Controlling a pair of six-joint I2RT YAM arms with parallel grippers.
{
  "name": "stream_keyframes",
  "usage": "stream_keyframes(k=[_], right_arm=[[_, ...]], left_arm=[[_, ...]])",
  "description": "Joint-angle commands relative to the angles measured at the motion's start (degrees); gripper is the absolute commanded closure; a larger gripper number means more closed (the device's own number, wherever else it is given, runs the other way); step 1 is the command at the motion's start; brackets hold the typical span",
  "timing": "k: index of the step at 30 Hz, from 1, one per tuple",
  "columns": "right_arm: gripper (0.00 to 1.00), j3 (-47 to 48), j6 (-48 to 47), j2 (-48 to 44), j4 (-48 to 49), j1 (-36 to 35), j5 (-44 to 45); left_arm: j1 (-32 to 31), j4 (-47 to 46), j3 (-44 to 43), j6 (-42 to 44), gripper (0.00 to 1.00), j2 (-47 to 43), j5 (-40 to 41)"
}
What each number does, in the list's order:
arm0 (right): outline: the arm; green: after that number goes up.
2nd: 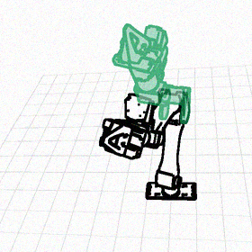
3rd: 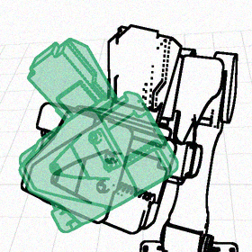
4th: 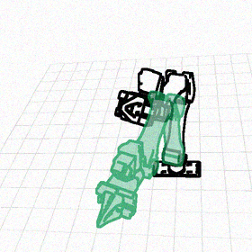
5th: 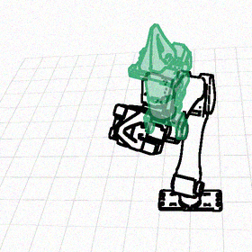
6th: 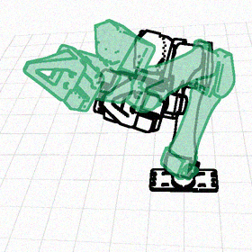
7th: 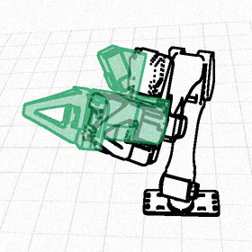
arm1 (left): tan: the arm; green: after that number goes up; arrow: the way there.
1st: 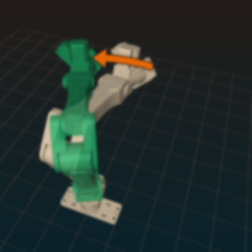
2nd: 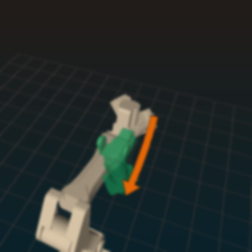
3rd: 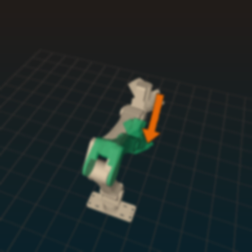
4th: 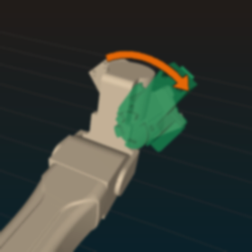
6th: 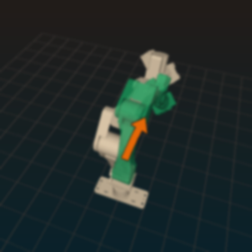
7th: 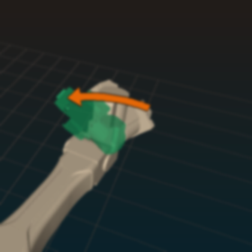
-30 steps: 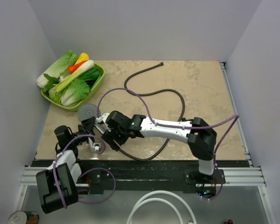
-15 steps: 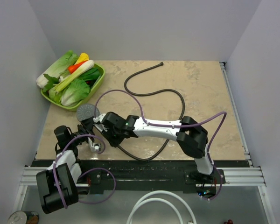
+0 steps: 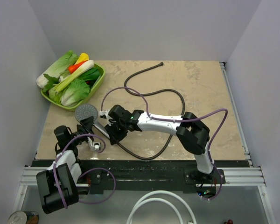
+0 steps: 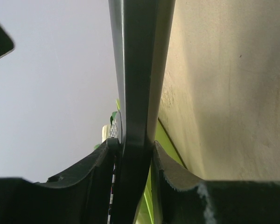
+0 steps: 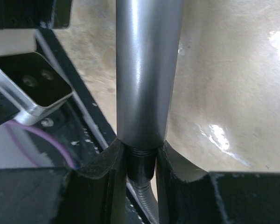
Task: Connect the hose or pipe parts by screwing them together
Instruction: Install the bathroom fixture on the pipeline.
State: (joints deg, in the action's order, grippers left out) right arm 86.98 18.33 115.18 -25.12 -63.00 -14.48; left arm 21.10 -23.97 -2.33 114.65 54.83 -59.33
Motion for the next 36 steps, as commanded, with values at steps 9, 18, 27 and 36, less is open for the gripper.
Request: stream_keyframes(k=[9,18,27,36], right_arm=[[0.94,-9.1,18.1,2.3,41.0,7.5,-34.2],[0.87,-18.1,58.5,13.6,103.0,11.6,-44.2],[0.50,-16.0,73.1,19.6,113.8,14.4,-44.0],[0.02,1.9,-1.9,1.1,5.7,14.2,-18.7]], left_arm=[[-0.3,-2.1,16.1,41.4,1.00,-0.7,-6.2],[-0.3,-2.4,16.2,41.4,1.00,-0.5,-6.2],[-0.4,-2.6,16.1,41.3,1.00,-0.5,-5.6],[-0.3,-2.8,16.0,41.3,1.00,-0.5,-5.5]])
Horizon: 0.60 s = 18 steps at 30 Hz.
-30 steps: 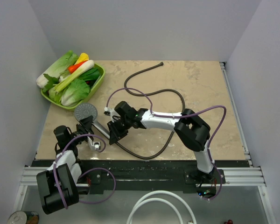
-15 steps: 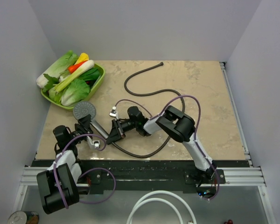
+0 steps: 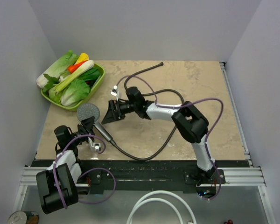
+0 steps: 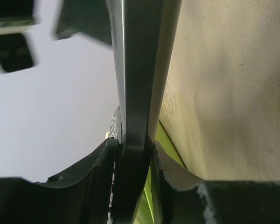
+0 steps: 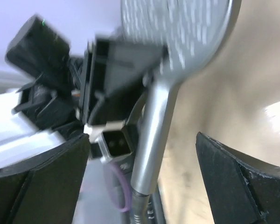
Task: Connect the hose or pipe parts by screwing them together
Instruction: Install the bathroom fixture on the pipeline.
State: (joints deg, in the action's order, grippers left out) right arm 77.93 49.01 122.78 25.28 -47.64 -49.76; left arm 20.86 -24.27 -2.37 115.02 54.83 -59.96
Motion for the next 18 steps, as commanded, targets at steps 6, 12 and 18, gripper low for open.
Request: stream_keyframes(k=[6,12,18], right_arm=[[0.05,10.4,-40.2,-13.3,-56.2,-5.6,35.0],[0.16,9.2,-40.8,-15.5,-58.2,-12.6,40.2],[0.25,9.3,-39.0,-14.7,-56.7,-16.8,42.7]], left_arm=[[0.0,-2.5,16.2,40.8,1.00,-0.3,-4.5],[0.0,-3.1,16.2,40.9,1.00,0.5,-4.7],[0.0,-2.6,16.2,40.9,1.00,-0.2,-4.7]])
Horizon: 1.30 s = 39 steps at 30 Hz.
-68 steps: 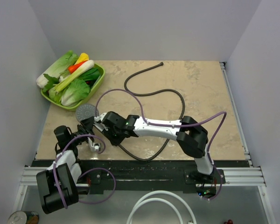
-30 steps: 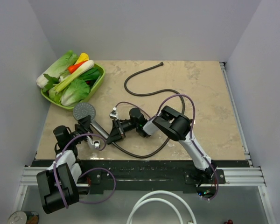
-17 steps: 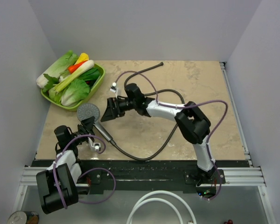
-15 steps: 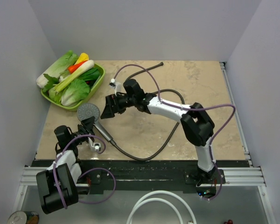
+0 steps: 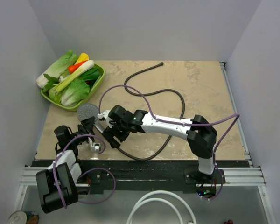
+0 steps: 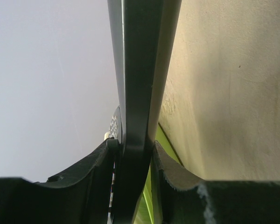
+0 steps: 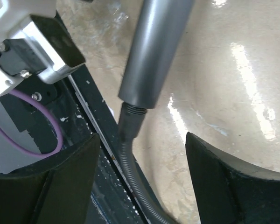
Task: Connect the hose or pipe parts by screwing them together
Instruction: Install the bathroom fixture on the pipeline.
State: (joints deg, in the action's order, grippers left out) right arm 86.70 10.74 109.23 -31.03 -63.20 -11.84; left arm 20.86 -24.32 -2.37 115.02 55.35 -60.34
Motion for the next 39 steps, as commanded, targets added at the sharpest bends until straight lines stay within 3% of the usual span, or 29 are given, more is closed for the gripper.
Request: stream_keyframes(k=[1,7,14,18,25,32,39], right_arm=[[0.26,0.7,-0.4,-0.9,-0.4,-2.2,5.5],[0.39,1.3,1.3,0.6,1.7,-4.7,9.3],[0.64,0.5,3.8,1.6,6.1,-5.4,10.9],[0.68,0.9,4.6,2.4,7.1,-5.4,10.3],[0.86,-0.1,4.9,1.2,8.6,-4.9,11.1],[0.88,-8.4,6.7,-2.6,20.6,3.1,-8.0],[0.88,-12.2,11.2,-0.5,33.1,10.5,-26.3]], left_arm=[[0.0,-2.4,16.2,40.9,1.00,-0.8,-4.4],[0.0,-2.5,16.2,40.9,1.00,-0.9,-4.4],[0.1,-2.1,16.3,40.9,1.00,-1.1,-4.3],[0.0,-2.3,16.2,40.9,1.00,-1.2,-3.8],[0.4,-2.8,16.2,39.6,1.00,-1.6,-4.0],[2.8,-3.3,16.2,37.0,1.00,-2.4,-8.9],[4.8,-2.8,15.2,37.6,1.00,-0.6,-12.5]])
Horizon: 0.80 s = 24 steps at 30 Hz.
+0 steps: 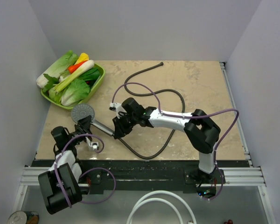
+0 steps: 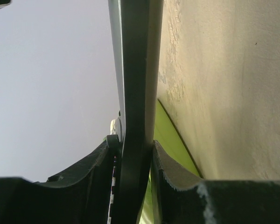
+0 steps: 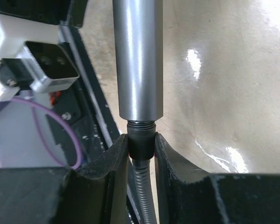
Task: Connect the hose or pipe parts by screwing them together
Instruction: Install the bathroom fixture on the pipeline.
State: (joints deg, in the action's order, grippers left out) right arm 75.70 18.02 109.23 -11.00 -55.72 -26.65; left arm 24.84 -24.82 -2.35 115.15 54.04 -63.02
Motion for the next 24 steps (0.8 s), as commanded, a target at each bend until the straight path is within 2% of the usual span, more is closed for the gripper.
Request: stream_keyframes(k=[1,3,7,14,20,21,22,24], right_arm=[[0.88,-2.0,4.9,-0.2,16.9,3.6,-15.5],[0.88,-2.8,8.6,1.2,21.0,5.0,-19.0],[0.86,-5.0,14.7,3.9,32.7,6.2,-27.3],[0.84,-8.4,31.2,8.8,52.3,8.6,-33.6],[0.82,-11.5,54.0,14.3,80.8,10.5,-36.5],[0.82,-11.9,58.9,15.6,93.4,10.7,-36.2],[0.81,-11.5,69.7,17.2,100.1,11.1,-35.8],[0.81,-10.1,78.3,22.5,111.8,11.9,-34.7]], left_arm=[[1.1,-2.2,15.1,38.0,1.00,1.1,-10.7],[1.8,-0.8,14.7,40.8,1.00,2.3,-11.3],[2.1,-2.2,15.4,40.8,1.00,3.0,-12.8],[2.3,-2.7,15.5,40.8,1.00,2.9,-15.1],[2.3,-3.9,15.6,40.8,1.00,3.5,-15.4],[2.4,-4.1,15.6,40.8,1.00,3.7,-15.4],[2.4,-4.4,15.7,40.8,1.00,3.8,-15.4],[2.3,-4.4,15.8,40.8,1.00,4.0,-15.3]])
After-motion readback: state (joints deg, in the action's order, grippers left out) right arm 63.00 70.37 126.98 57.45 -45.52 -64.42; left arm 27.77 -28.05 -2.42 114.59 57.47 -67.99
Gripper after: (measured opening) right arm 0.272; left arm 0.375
